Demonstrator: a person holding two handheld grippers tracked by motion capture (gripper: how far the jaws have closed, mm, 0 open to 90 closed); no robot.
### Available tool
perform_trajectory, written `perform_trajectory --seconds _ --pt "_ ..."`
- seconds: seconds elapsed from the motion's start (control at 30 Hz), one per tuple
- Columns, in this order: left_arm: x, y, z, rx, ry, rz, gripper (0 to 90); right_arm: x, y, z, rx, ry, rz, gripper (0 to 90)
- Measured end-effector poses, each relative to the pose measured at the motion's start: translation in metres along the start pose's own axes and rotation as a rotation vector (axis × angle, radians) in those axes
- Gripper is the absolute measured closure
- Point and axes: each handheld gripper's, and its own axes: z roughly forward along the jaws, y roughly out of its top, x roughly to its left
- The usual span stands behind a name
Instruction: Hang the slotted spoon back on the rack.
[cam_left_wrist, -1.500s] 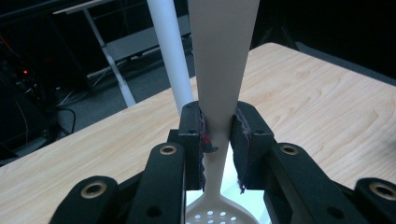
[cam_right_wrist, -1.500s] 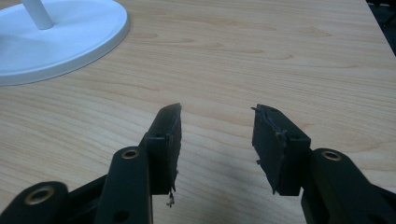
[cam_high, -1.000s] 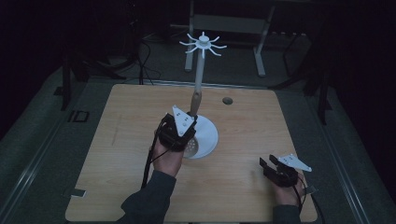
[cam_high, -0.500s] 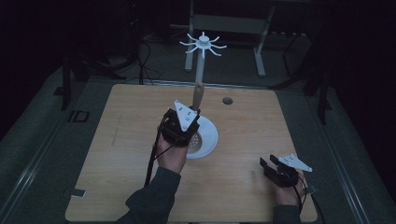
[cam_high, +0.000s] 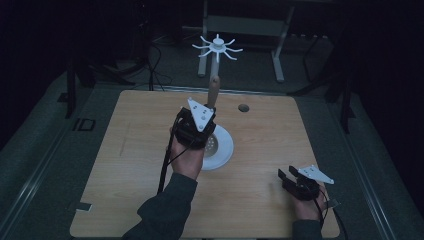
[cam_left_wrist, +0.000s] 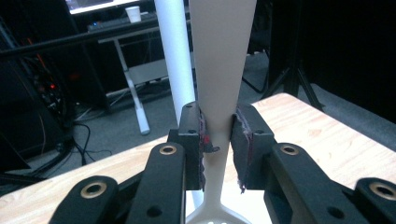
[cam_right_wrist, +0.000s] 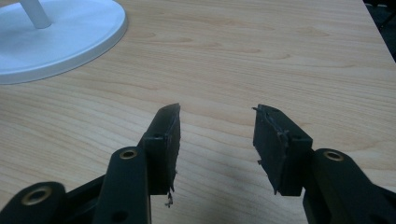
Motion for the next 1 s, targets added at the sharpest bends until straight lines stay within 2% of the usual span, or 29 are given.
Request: perform_trajectory --seconds 0.17,0.57,1.0 --pt "0.000 0.008 0.000 -0.005 0.009 0.005 74.9 0.000 0.000 0.000 0.000 -0.001 0.000 50.7" --pt "0.002 0.023 0.005 0.001 0.065 0.010 75.0 -0.001 0.000 0.000 0.000 -0.001 0.002 50.6" --pt "0.004 0.031 0.015 0.038 0.093 0.011 75.0 -0.003 -0.001 -0.001 0.000 -0.002 0.002 50.5"
